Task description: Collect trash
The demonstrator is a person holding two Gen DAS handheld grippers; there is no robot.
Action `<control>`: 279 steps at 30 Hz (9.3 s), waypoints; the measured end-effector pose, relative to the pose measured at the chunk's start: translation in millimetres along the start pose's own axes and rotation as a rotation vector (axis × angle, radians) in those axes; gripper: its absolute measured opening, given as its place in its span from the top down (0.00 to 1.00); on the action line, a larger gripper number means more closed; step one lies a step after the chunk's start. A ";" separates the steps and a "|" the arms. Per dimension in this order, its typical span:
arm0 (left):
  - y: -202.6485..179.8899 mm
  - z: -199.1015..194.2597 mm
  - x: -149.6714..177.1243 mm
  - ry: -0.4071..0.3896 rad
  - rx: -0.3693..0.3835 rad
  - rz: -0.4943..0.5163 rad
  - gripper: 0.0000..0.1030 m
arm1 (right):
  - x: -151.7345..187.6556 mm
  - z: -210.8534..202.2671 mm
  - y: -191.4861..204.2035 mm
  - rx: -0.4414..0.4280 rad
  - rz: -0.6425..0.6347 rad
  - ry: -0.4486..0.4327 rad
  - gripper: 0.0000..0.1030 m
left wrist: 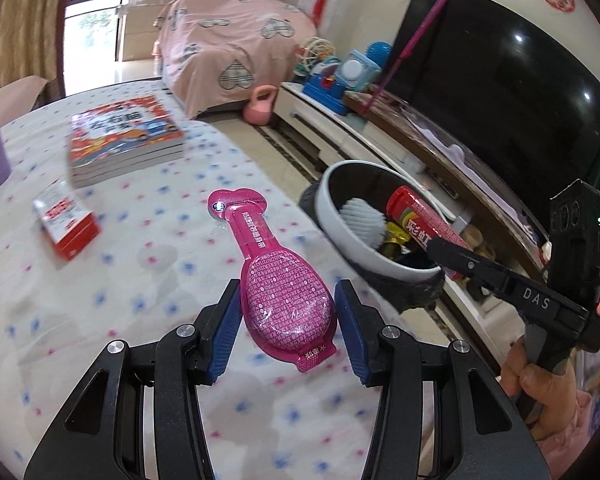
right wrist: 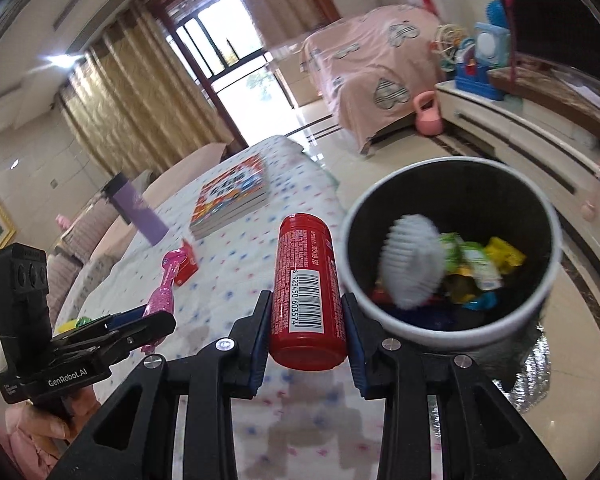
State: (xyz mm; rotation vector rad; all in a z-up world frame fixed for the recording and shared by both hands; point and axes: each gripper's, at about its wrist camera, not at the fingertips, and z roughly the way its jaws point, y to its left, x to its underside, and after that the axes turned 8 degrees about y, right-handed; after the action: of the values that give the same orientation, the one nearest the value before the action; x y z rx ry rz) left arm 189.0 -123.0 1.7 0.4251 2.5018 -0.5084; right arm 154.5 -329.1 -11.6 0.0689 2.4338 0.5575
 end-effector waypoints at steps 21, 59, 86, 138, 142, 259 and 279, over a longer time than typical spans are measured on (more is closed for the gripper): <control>-77.8 37.4 -42.4 0.034 0.048 0.144 0.56 | -16.8 -29.4 -72.5 0.073 0.114 -0.077 0.67; -101.7 98.6 -67.3 0.118 0.015 0.181 0.55 | -40.1 -4.4 -108.7 0.100 0.130 -0.024 0.67; -101.5 104.4 -70.7 0.135 0.012 0.178 0.54 | -43.9 2.7 -112.5 0.109 0.130 0.003 0.67; -1.0 -120.3 106.4 -0.334 -0.173 -0.076 0.00 | 77.9 -104.5 61.5 0.212 -0.011 -0.353 0.00; 1.6 -130.1 125.8 -0.399 -0.242 -0.063 0.00 | 96.2 -119.7 84.9 0.278 -0.085 -0.452 0.00; 0.2 -118.6 170.4 -0.438 -0.432 -0.006 0.00 | 146.8 -103.8 88.3 0.329 -0.111 -0.451 0.00; 10.5 -112.5 167.8 -0.409 -0.414 -0.022 0.00 | 148.3 -93.4 97.3 0.313 -0.109 -0.420 0.00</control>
State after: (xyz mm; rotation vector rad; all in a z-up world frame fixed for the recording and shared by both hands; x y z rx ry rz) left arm 8.4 -32.5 -8.7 0.1157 2.1374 -0.0634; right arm -27.9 -248.6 9.4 0.1646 2.0763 0.0935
